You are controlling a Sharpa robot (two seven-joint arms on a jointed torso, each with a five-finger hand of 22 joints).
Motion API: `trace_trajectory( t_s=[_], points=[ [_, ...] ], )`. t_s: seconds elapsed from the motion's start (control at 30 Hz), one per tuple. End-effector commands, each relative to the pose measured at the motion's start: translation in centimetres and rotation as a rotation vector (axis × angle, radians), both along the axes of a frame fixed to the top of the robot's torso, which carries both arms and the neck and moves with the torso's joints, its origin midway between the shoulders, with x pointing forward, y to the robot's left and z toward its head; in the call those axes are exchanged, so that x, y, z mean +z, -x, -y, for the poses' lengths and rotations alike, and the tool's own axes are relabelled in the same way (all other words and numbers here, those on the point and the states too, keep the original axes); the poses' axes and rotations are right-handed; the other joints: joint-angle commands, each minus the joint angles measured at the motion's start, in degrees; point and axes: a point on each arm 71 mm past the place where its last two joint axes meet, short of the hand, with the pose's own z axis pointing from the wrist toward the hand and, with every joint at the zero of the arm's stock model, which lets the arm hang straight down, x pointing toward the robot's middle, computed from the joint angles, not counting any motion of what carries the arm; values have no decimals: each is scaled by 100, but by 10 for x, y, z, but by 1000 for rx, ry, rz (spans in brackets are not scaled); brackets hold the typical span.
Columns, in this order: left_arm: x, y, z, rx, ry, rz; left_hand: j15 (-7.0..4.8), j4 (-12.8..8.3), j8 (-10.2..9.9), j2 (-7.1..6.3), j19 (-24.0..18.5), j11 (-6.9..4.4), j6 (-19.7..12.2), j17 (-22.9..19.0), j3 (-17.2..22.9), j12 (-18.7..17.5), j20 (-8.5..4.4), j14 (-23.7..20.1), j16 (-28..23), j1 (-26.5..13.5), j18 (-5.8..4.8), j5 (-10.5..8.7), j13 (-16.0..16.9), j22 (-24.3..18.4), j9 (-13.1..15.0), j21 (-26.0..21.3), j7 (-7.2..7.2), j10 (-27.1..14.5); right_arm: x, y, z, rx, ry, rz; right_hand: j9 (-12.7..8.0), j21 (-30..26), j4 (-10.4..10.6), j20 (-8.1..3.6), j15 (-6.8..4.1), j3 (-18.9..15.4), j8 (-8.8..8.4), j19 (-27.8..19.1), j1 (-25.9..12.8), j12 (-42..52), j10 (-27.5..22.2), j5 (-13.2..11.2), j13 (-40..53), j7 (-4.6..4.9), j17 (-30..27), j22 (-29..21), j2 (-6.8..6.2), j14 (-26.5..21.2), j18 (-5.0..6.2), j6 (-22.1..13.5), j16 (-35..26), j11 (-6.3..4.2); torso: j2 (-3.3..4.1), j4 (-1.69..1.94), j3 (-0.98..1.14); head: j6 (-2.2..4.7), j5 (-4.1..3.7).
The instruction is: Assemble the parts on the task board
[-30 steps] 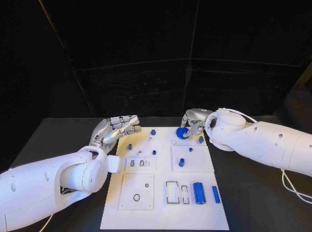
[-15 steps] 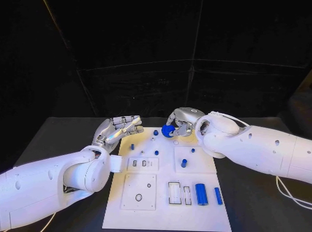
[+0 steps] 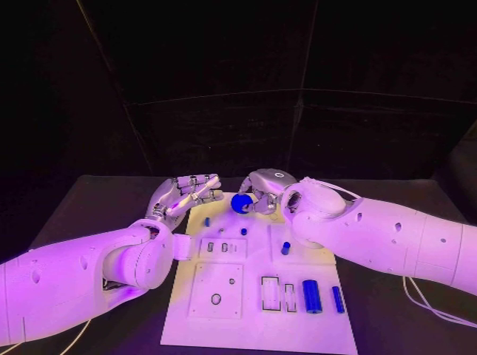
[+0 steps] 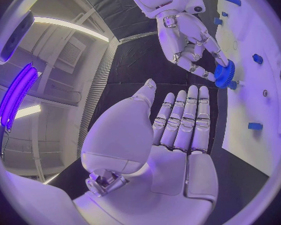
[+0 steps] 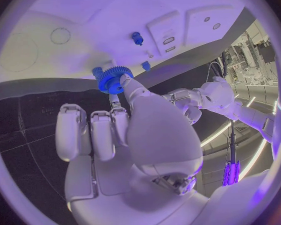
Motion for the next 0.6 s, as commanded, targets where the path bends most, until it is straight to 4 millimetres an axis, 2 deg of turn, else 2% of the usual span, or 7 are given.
trace_trajectory(
  t_s=[0.03,0.13,0.23,0.37,0.5,0.6],
  points=[
    [3,0,0,10,-1,25,-8,-43,-28,9,40,13,2,5,2,-17,9,52,-30,-36,35,-25,-3,-6,-2,-39,144,36,-2,-2,-4,2,22,11,24,30,22,9,-4,49,-30,20,-50,-26,-6,11,324,-118,366,123,17,365,-101,531,0,31,2,-4,6,-24,28],
    [3,0,-1,13,-2,26,-8,-43,-28,9,40,13,2,5,2,-17,9,52,-30,-36,35,-25,-3,-6,-2,-39,144,36,-4,-3,-8,5,32,4,22,29,15,12,-2,70,-49,18,-70,-37,-10,9,318,-114,364,122,5,365,-101,528,-1,34,-1,-4,9,-30,36],
    [3,0,-1,14,-3,26,-8,-43,-28,9,40,13,2,5,2,-17,9,52,-30,-36,35,-25,-3,-6,-2,-39,144,36,-6,-5,-10,3,42,-3,21,28,8,15,3,93,-74,16,-100,-47,-13,-1,313,-107,359,119,-13,364,-100,525,-4,40,-1,2,3,-45,30],
    [3,0,-1,15,-3,26,-8,-43,-28,9,40,13,2,5,2,-17,9,52,-30,-36,35,-25,-3,-6,-2,-39,144,36,-8,-7,-11,-2,50,-7,16,29,-2,22,11,126,-121,17,-146,-101,-43,-20,266,-94,346,123,-41,361,-101,506,-12,50,3,-8,7,-52,56],
    [3,0,-1,13,-3,25,-11,-46,-27,10,53,12,9,7,0,-16,7,63,-31,-39,35,-25,-2,-8,-1,-39,142,43,-11,-10,-13,-8,66,-17,3,27,-15,39,34,163,-216,12,-230,-182,-88,-75,199,-57,340,119,-105,359,-100,434,-17,80,-1,-19,8,-72,60],
    [3,0,-1,12,-2,24,-11,-47,-27,10,54,11,10,7,0,-16,7,65,-31,-40,35,-25,-2,-9,-1,-40,142,44,-13,-11,-14,-9,80,-30,-3,22,-9,55,53,156,-278,3,-309,-232,-116,-90,157,-30,331,108,-164,357,-98,384,-22,104,-1,-13,7,-79,53]
  ],
)
